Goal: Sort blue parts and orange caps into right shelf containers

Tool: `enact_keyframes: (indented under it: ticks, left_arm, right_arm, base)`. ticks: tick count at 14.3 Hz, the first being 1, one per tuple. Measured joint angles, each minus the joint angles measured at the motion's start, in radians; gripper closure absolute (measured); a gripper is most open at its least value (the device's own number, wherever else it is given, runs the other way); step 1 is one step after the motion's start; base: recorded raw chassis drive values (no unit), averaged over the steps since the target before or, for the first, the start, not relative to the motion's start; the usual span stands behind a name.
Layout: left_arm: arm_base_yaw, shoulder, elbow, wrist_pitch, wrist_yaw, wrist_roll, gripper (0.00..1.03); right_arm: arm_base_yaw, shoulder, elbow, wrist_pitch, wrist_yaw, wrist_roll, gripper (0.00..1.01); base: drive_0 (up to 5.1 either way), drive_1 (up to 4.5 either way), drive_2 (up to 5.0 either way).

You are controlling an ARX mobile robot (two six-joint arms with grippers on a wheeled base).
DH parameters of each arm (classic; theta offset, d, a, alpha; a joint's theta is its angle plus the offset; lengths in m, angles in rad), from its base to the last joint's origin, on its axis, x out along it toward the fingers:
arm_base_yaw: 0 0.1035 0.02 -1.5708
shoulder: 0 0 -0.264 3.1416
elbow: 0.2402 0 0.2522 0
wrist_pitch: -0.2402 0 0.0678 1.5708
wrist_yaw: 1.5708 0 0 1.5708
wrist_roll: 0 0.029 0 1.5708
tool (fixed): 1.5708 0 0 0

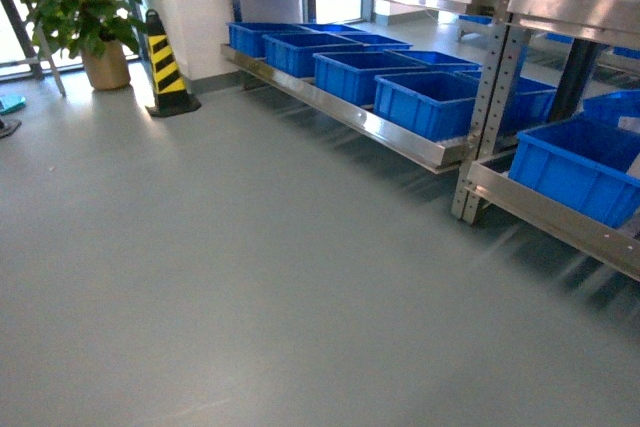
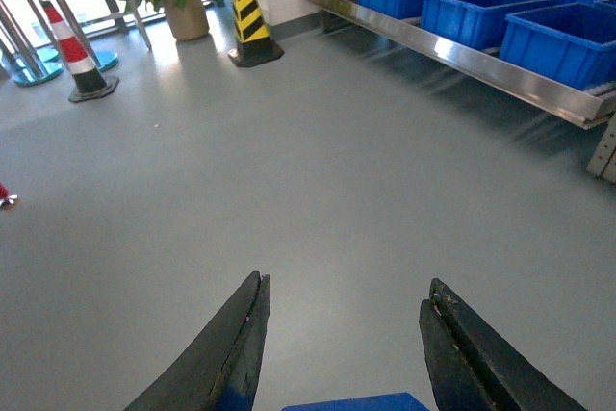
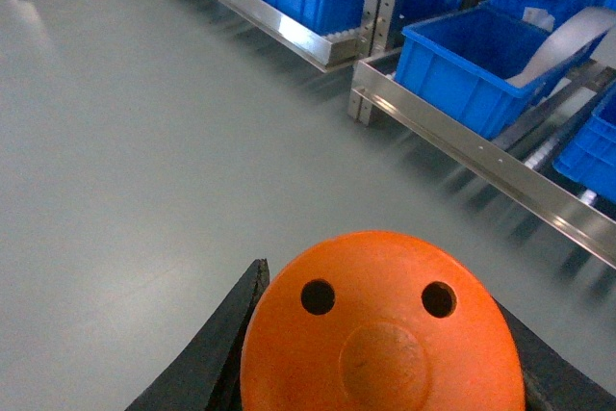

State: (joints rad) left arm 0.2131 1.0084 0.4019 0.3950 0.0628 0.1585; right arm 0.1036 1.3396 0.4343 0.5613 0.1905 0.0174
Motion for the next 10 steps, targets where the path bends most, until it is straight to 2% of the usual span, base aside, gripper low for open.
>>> enact_keyframes:
  ticks: [10]
  left_arm:
    - [-0.001, 0.000, 0.000, 0.000, 0.000, 0.000, 0.60]
  right_arm:
    - [0.000, 0.000, 0.000, 0.000, 0.000, 0.000, 0.57]
  base:
    - [-1.6, -1.62, -1.6]
